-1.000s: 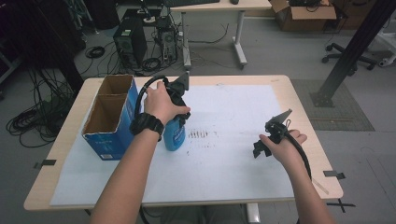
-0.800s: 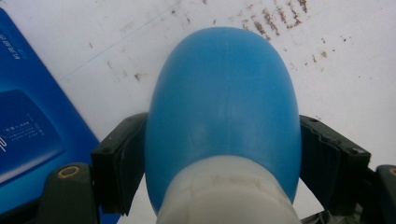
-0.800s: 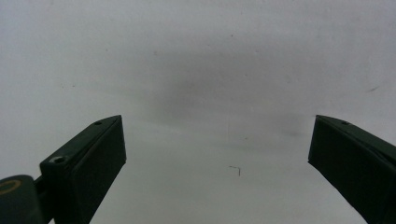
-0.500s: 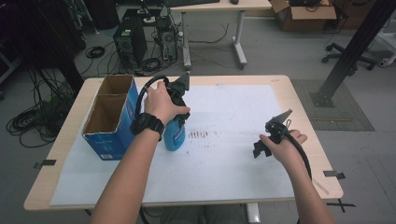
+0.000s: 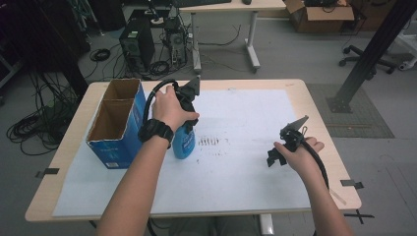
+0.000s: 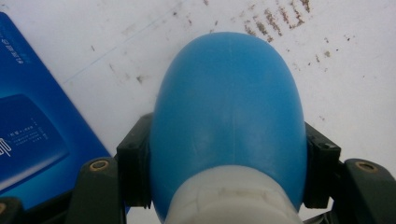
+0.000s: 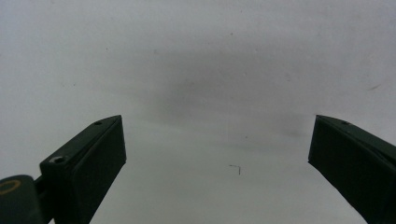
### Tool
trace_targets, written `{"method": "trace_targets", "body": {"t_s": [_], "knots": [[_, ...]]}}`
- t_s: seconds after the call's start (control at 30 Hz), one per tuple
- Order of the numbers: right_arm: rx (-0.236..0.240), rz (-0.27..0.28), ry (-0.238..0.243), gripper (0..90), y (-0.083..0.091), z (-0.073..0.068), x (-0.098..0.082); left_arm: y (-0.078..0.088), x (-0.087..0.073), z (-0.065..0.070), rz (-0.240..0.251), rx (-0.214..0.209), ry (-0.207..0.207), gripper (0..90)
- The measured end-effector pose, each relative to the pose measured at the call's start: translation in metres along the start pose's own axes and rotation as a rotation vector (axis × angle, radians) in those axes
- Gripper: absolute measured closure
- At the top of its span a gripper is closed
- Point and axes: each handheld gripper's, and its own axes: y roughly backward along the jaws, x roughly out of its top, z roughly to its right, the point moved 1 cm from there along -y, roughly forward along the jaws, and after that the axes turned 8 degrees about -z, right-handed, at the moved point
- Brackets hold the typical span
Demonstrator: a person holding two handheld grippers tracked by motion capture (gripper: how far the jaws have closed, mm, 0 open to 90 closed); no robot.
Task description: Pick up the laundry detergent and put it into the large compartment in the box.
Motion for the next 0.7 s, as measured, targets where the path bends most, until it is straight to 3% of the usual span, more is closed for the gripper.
{"method": "trace_targets", "body": {"t_s": [0.7], "knots": [[0.001, 0.006, 0.013, 4.2, 0.0032, -0.0020, 0.0000, 0.0017, -0.0007, -0.0006, -0.015, 0.002, 0.002, 37.3]]}}
